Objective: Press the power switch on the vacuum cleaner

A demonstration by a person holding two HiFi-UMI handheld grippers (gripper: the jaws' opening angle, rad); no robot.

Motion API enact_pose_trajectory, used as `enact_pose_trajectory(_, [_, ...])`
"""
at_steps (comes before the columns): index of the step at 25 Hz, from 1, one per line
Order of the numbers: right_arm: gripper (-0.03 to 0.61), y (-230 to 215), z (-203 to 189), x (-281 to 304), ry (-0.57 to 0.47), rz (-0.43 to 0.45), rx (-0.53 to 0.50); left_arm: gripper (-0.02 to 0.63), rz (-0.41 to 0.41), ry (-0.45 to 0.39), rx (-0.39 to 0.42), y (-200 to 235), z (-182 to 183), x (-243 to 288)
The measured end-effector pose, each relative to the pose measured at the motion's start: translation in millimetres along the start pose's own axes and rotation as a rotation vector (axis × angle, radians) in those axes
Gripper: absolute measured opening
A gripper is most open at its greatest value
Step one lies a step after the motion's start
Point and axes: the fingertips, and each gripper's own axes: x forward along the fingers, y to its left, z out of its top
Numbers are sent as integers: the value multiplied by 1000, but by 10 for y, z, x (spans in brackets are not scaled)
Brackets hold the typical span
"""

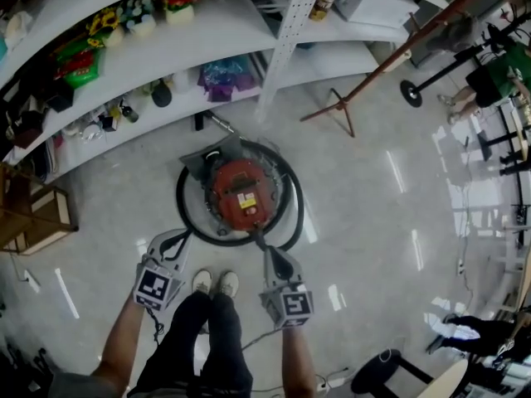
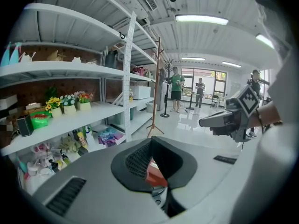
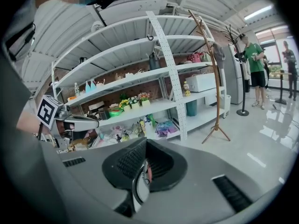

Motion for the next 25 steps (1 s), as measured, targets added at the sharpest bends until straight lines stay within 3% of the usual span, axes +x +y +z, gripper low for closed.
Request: enact_pose_trajectory(25, [5, -387, -1036, 779, 57, 38, 76, 9, 0, 70, -71, 63, -1035, 588])
